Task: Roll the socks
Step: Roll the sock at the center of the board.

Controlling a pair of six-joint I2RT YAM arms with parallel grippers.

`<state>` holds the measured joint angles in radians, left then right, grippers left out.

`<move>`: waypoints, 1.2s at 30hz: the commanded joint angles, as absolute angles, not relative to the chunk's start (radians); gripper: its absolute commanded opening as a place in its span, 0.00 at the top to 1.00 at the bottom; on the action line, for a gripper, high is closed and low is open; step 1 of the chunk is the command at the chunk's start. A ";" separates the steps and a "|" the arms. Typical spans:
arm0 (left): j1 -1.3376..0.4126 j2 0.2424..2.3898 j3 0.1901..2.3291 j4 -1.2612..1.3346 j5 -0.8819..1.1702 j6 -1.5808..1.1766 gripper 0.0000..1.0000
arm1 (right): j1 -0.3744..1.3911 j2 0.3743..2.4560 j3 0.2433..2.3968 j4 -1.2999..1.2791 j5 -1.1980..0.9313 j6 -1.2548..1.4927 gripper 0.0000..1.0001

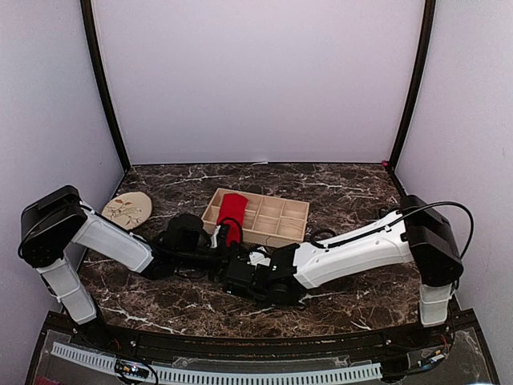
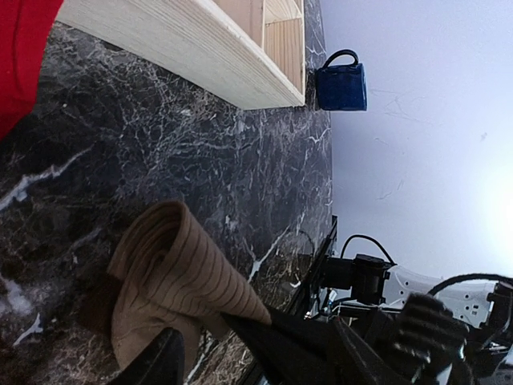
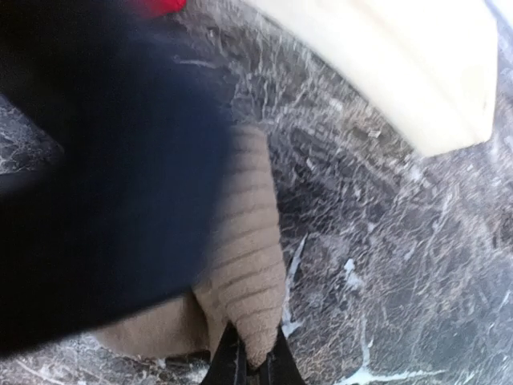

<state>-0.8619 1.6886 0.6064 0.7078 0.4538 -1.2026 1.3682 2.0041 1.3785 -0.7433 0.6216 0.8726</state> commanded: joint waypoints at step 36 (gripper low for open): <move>-0.873 1.833 0.920 0.316 0.600 -1.276 0.39 | 1.489 2.034 1.405 -0.667 0.807 0.801 1.00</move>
